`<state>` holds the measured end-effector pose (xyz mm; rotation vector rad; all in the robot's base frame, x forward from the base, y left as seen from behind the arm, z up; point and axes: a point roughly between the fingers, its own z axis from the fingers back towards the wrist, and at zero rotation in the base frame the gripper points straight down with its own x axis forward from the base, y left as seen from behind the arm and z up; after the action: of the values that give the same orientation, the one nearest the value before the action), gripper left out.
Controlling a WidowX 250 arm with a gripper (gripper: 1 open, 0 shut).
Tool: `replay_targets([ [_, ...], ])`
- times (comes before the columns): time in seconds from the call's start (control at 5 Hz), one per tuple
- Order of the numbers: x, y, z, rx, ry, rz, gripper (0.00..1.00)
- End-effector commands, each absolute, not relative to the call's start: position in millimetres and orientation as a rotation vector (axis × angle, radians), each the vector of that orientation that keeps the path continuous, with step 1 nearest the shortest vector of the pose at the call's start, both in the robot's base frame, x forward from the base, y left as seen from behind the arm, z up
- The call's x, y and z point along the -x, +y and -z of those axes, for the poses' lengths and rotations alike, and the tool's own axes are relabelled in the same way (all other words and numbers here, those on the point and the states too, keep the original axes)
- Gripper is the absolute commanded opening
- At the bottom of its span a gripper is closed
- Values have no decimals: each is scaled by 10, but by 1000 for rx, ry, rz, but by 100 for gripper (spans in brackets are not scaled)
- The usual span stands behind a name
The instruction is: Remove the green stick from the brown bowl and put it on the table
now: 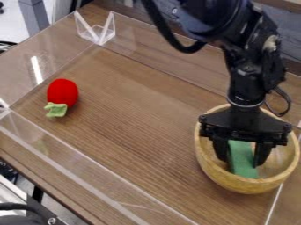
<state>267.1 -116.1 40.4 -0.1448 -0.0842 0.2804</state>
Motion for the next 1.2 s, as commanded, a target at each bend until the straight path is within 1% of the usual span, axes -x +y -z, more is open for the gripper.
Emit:
replay_targets([
  [0.0,-2705,-1301,-429,156,-124,-254,0],
  [0.2,-2715,-1427,-377,154,-135,-242,0],
  [0.4,-2668,-1418,-529,158,-147,-288,0],
  [0.6,-2673,-1369,-641,170,-160,-294,0],
  [1.0,-2660,-1345,-761,184,-167,-263,0],
])
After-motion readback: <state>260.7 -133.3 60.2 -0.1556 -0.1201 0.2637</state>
